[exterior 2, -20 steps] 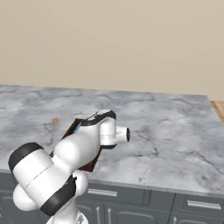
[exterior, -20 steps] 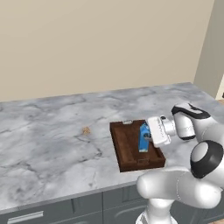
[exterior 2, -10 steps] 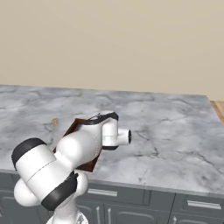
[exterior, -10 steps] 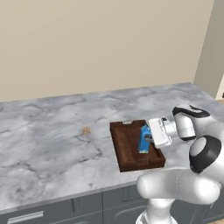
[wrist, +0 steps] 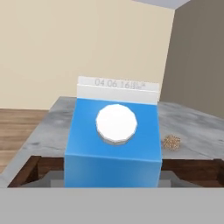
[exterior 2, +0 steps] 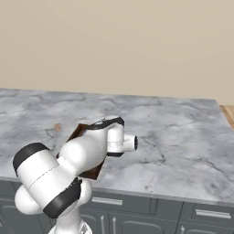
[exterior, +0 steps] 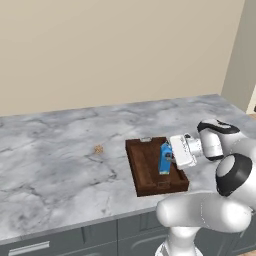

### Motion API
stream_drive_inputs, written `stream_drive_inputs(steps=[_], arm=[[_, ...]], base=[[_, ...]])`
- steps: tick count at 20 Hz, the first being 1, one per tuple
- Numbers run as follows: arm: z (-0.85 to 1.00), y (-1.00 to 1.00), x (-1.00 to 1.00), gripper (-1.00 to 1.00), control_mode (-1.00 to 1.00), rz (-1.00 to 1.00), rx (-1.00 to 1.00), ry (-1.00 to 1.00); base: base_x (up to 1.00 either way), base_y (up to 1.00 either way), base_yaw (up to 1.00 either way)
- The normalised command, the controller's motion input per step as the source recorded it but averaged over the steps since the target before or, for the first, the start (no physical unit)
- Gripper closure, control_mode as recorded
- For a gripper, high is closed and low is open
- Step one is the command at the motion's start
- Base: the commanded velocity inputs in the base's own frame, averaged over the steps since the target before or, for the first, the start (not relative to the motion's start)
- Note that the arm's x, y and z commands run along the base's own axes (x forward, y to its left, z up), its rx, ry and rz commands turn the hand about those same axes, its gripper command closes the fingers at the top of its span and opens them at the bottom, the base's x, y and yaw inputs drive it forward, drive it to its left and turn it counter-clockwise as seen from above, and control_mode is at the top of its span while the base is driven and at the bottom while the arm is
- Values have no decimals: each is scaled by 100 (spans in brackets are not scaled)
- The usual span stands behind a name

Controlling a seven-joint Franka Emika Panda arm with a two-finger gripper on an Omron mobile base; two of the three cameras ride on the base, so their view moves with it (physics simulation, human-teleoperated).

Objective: Take out the milk from the fridge and place it on the tray on the counter. Then take the sugar cube near the tray and place it in the tray.

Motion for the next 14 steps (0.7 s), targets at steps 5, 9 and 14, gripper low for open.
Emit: stream_drive_inputs(steps=[5,9,14], arm=[[5,0,-2,-100,-100,0,0,-1],[19,0,0,-100,-100,0,0,-1],[61,0,-5,-100,-100,0,0,0]], base=[[0,0,0],[0,0,0],[0,0,0]])
